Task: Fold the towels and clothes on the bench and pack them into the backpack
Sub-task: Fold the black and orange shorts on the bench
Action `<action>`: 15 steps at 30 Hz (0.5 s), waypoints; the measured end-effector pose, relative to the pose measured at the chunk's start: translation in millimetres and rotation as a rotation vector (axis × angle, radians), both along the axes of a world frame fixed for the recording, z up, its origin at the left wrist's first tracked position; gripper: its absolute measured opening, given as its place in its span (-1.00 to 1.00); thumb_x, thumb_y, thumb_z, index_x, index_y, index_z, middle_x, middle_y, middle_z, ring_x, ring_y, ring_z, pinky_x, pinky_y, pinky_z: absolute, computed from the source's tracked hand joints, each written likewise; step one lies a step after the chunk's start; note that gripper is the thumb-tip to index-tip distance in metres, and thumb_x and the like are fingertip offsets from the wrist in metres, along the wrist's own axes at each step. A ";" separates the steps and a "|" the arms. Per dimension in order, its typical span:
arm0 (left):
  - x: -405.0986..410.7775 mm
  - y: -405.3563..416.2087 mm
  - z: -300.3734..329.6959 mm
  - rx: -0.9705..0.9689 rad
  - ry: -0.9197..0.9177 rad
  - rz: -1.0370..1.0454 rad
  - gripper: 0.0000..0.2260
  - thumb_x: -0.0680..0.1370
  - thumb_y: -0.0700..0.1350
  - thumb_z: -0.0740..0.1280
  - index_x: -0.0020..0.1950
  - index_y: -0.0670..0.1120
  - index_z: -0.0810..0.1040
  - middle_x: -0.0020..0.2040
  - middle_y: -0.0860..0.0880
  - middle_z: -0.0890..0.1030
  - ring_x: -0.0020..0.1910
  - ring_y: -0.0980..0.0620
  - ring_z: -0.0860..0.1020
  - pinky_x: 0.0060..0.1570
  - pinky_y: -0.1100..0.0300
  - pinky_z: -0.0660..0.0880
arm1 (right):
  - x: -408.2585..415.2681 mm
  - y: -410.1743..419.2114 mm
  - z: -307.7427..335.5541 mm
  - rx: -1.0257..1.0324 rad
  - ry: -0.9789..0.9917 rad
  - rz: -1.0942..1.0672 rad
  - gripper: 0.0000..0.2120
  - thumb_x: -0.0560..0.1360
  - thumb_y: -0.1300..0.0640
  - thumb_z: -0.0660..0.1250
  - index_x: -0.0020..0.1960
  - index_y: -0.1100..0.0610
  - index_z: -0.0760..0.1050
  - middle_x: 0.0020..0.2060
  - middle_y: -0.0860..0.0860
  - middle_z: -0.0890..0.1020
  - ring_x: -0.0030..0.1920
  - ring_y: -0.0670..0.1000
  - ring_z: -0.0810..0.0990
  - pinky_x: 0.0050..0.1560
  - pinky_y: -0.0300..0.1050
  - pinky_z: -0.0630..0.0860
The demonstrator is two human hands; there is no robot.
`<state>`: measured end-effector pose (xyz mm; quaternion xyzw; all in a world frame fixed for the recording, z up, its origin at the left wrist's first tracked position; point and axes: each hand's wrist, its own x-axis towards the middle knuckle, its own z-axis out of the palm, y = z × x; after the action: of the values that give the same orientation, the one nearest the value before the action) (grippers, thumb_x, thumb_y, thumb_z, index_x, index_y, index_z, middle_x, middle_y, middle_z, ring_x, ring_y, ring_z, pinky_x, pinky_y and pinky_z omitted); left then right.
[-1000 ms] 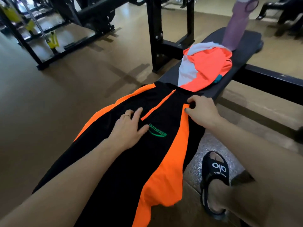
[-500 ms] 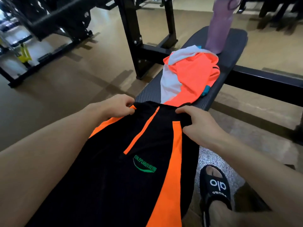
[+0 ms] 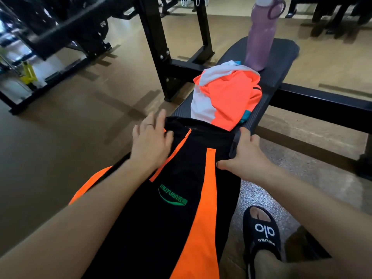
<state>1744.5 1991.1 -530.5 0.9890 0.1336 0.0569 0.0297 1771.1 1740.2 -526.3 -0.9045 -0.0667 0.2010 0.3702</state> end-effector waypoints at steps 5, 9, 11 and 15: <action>-49.5 -64.2 -34.4 -0.057 0.159 -0.170 -0.39 0.65 0.27 -0.03 0.67 0.10 0.01 0.68 -0.07 -0.01 0.64 -0.10 -0.02 0.58 -0.18 -0.07 | -6.3 -9.6 -12.9 0.135 0.178 -0.109 0.01 0.31 0.11 0.60 0.50 0.10 -0.01 0.28 0.15 0.44 0.20 0.19 0.50 0.20 0.08 0.50; -68.3 -89.5 -35.0 -0.072 0.126 -0.146 -0.32 0.59 0.30 -0.12 0.67 0.04 -0.01 0.67 -0.10 -0.02 0.64 -0.12 -0.03 0.57 -0.19 -0.08 | -4.2 -19.7 -15.5 0.136 0.240 -0.053 0.05 0.30 0.14 0.60 0.54 0.09 -0.03 0.17 0.10 0.52 0.16 0.14 0.54 0.12 -0.02 0.51; -83.0 -106.5 -33.0 -0.112 0.122 -0.218 -0.32 0.60 0.30 -0.03 0.67 0.06 -0.01 0.67 -0.07 -0.02 0.64 -0.09 -0.05 0.58 -0.15 -0.11 | -1.2 -27.4 -13.7 0.108 0.255 -0.024 0.05 0.22 0.11 0.62 0.52 0.08 0.07 0.17 0.09 0.56 0.16 0.13 0.57 0.11 -0.01 0.55; -107.4 -126.4 -38.7 -0.080 0.207 -0.218 -0.31 0.63 0.30 0.05 0.68 0.06 -0.06 0.68 -0.06 -0.09 0.65 -0.09 -0.14 0.58 -0.20 -0.17 | -3.9 -47.0 -12.0 -0.143 0.303 0.167 -0.47 0.34 0.20 0.50 0.24 0.23 0.38 0.03 0.18 0.58 -0.18 0.11 0.60 -0.38 -0.13 0.50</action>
<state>1637.1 1864.7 -569.2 0.9962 0.0298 -0.0544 0.0609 1767.2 1693.3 -538.3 -0.8793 -0.0706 0.3691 0.2927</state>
